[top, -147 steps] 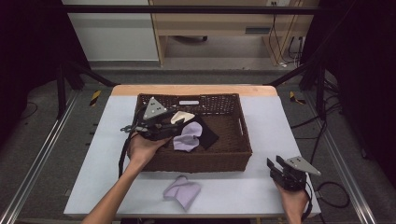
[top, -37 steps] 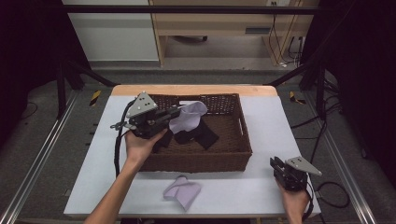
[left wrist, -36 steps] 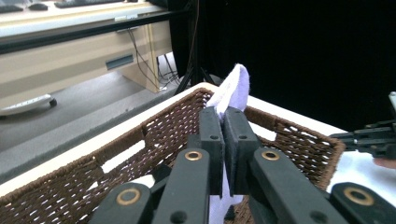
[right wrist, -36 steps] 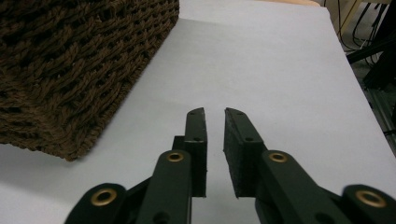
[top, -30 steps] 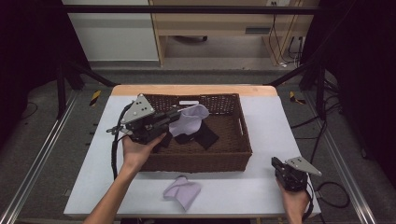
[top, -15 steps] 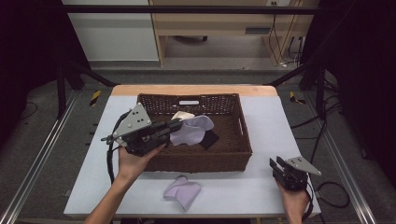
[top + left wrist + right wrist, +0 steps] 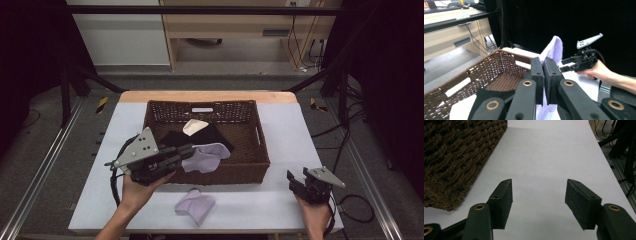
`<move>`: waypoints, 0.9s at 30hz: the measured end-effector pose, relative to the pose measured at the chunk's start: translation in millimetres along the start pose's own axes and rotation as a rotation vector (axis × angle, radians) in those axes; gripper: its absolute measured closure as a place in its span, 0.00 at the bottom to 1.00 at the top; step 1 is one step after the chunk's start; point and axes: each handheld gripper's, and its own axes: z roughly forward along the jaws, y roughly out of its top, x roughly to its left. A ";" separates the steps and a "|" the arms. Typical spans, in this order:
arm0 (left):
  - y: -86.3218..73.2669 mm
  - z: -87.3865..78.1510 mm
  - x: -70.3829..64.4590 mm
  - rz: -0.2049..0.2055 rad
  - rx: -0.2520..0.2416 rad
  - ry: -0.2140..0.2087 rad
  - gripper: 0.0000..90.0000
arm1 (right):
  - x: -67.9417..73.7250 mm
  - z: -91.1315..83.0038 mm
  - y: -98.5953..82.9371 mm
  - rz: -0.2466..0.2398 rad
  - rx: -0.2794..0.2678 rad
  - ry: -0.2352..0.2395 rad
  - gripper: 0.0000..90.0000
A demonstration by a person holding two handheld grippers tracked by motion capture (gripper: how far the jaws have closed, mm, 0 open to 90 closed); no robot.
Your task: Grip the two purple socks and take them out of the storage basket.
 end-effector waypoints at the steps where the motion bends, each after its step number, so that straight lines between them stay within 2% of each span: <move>1: 0.0 0.0 0.0 0.000 0.000 0.000 0.96 | 0.0 0.0 0.0 0.000 0.000 0.000 0.43; 9: -16.9 -7.3 -14.0 -0.009 0.007 -0.048 0.96 | 0.8 -0.4 -0.5 0.002 -0.007 -0.006 0.38; 16: -30.5 -11.9 -22.9 -0.017 0.034 -0.076 0.96 | 2.7 -0.5 -0.9 -0.013 -0.022 -0.017 0.31; 20: -39.3 -11.6 -28.5 -0.030 0.048 -0.108 0.96 | 4.1 -0.9 -1.9 -0.024 -0.037 -0.029 0.30; 27: -59.5 -4.4 -36.1 -0.032 0.120 -0.124 0.96 | 3.9 -0.9 -2.3 -0.020 -0.037 -0.033 0.29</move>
